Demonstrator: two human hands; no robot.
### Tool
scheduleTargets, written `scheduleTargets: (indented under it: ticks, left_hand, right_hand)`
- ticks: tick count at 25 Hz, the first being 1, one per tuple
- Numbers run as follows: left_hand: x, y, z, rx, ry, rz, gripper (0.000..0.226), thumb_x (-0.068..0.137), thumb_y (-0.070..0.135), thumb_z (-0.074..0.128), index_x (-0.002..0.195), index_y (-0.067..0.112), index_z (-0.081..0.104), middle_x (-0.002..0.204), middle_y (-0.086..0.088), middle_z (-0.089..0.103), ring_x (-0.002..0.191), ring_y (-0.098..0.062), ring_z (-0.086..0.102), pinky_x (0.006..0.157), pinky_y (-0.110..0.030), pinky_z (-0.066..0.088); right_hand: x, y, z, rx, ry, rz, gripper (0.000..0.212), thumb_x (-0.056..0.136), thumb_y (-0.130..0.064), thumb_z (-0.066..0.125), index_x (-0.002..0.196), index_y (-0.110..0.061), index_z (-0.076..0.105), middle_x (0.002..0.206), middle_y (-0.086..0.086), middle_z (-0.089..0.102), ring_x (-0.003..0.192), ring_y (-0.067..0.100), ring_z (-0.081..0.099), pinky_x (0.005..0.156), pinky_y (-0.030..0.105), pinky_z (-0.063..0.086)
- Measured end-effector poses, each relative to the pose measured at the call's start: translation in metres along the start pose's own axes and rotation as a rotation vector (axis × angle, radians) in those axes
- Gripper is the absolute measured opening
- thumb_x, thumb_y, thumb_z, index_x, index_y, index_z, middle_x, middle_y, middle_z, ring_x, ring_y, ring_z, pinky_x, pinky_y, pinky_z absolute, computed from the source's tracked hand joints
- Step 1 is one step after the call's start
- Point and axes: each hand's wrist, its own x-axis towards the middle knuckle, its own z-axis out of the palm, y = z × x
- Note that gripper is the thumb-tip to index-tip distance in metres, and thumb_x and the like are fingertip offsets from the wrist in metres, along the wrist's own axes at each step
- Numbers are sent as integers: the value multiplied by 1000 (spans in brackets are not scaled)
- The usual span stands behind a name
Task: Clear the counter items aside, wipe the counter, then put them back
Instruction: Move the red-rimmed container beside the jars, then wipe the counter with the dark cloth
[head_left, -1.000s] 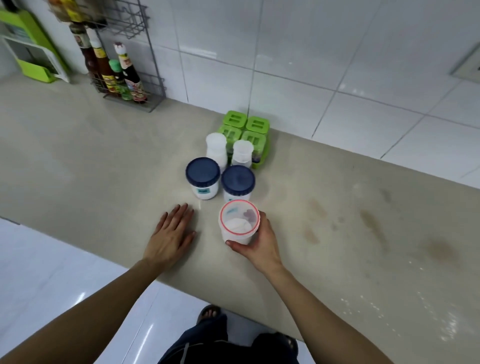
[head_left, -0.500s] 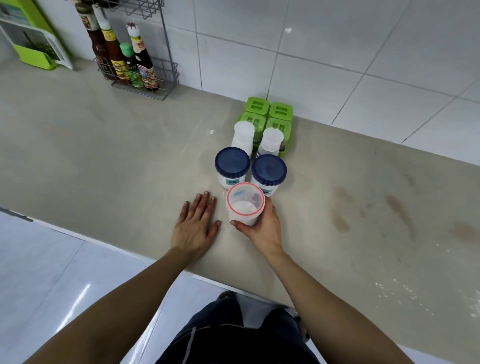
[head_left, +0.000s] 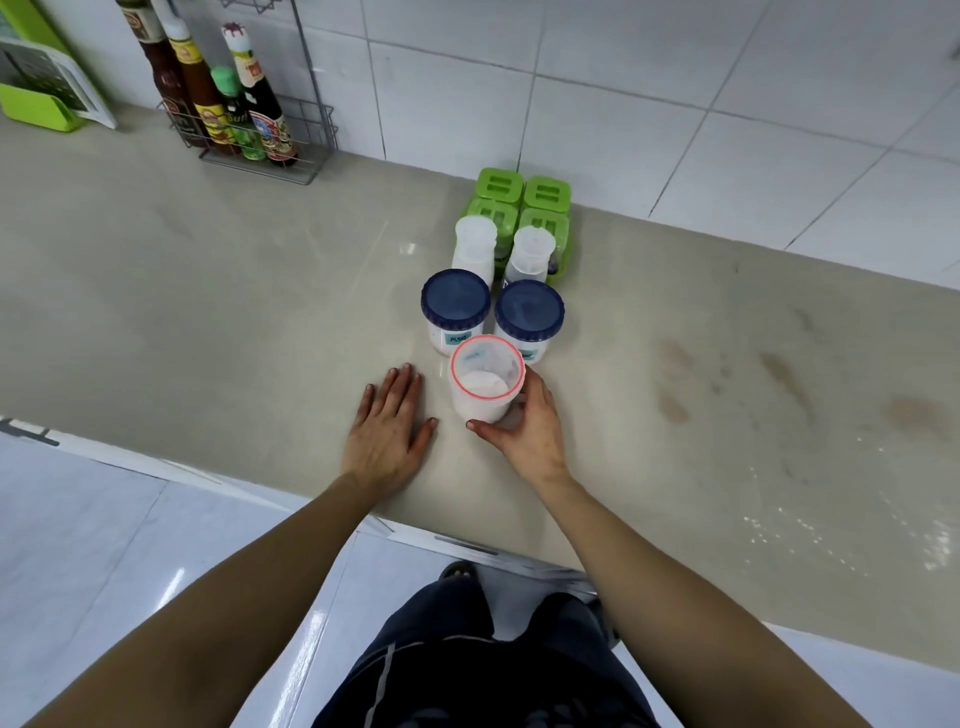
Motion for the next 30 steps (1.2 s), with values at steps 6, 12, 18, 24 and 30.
scheduleTargets:
  ticks: [6,12,18,24,30]
  left_hand:
    - [-33,24,-6,-90,209,104,34,86,34,40,99,11,62,104,-6,63,96,-30,57,84,-38,43]
    - [-21,142,14,-220,134,347,16,86,27,51,92,16,61,90,2,61,83,-23,56,74,-34,44]
    - [-2,346,57,-308,4,480,17,88,33,56,100,21,59,91,7,61,87,-16,55,75,-28,43]
    - [6,555,91,-308,-188,607,30,87,40,58,111,22,58,102,4,61,100,-18,54,83,-32,45]
    - [14,708,127,-211,-449,633,45,90,44,55,126,18,55,122,-2,57,116,-23,50,92,-35,45]
  right_hand:
    - [-25,28,-49,-49,43,-30,64,72,-23,80,130,-15,55,127,2,58,117,23,54,99,41,47]
    - [-50,88,-161,7,212,85,11,82,-19,71,93,-21,70,95,-8,70,90,12,63,83,36,53]
    - [-91,180,-324,0,372,201,5,83,-17,68,85,-21,70,83,-5,71,79,14,67,72,28,54]
    - [-145,275,-482,-86,550,391,8,84,-22,65,88,-27,70,84,-6,71,80,12,67,71,25,50]
    - [-191,349,-589,-282,786,690,33,88,-14,60,121,-12,61,124,10,60,118,31,50,98,44,46]
